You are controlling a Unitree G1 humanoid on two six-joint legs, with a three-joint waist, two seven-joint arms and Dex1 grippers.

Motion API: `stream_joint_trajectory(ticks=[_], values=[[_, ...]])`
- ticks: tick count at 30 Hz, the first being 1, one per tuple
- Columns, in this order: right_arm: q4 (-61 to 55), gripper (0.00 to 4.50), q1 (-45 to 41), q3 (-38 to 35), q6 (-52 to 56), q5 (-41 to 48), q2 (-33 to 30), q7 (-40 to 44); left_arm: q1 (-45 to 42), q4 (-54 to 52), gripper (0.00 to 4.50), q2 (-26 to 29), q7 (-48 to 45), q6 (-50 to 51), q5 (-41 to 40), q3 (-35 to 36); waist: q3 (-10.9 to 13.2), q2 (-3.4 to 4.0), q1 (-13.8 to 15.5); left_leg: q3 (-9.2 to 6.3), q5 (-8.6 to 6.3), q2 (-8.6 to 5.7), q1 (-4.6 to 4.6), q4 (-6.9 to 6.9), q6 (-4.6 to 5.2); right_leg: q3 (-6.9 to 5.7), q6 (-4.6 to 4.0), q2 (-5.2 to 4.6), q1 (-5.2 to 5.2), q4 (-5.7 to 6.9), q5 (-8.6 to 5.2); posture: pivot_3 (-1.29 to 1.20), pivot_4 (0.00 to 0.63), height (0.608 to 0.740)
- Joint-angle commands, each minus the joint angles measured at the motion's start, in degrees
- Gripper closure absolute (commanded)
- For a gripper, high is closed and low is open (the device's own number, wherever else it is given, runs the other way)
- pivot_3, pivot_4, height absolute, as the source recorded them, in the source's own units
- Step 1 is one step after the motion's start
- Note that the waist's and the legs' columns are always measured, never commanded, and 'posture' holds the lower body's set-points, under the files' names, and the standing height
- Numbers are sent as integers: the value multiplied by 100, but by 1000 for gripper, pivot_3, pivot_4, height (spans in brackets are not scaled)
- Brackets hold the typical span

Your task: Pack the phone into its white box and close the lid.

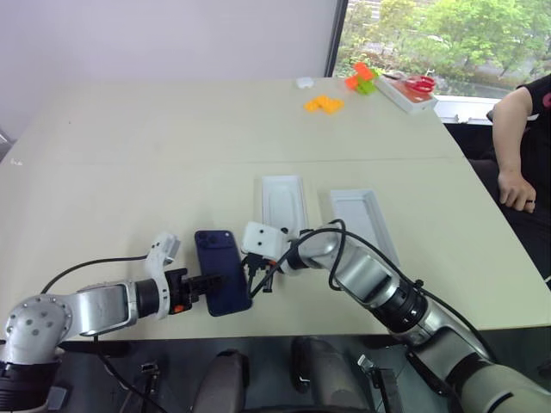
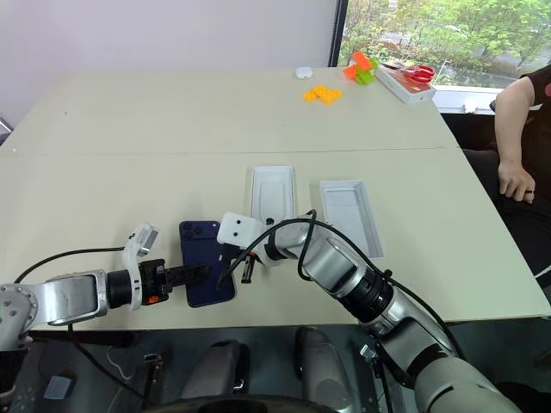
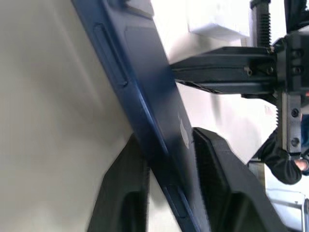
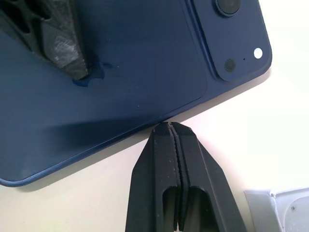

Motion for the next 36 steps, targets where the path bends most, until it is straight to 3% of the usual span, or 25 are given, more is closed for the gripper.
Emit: stream_joint_trajectory(ticks=[1,5,10,16,25,32,36], values=[[-43,4500,18,17,27,-19,11,8,38,-36,2827,62,19,-202,-233,125,0,-1,-1,0,0,0,-1,0,0,0,0,0,0,-1,0,0,150,734],[-73,4500,-16,-1,20,-42,-21,1,120,-12,2827,63,37,-347,-368,190,1,0,-1,0,0,2,-1,-1,0,0,0,0,-2,-1,0,0,150,734],[-219,4500,-81,-118,52,-57,-120,-23,157,-25,4436,113,69,-468,-456,142,2,1,7,0,0,3,-1,-1,0,-1,0,-1,-1,-4,-1,0,150,734],[-661,4500,-129,-375,250,4,-432,0,264,-125,4436,137,-41,-677,-595,323,7,1,9,1,0,2,-9,-3,-1,-1,1,-2,-6,-7,-2,0,150,734],[-1770,4500,43,-1231,287,543,-1428,491,408,-229,4436,189,-284,-1039,-908,915,21,1,28,0,-1,4,-17,-7,-1,-4,2,-1,-13,-16,-4,0,150,734],[-1312,4500,-82,-1535,-60,580,-1638,546,-50,-136,4436,132,-175,-1149,-858,717,24,-4,30,2,-1,0,-23,-9,-2,-4,7,-5,-13,-23,-6,0,150,734],[-1081,3171,-59,-1427,-365,510,-1761,685,-216,-76,4500,121,-181,-1094,-769,565,26,-2,20,3,-1,0,-24,-11,-1,-3,7,-4,-14,-24,-6,0,150,734]])
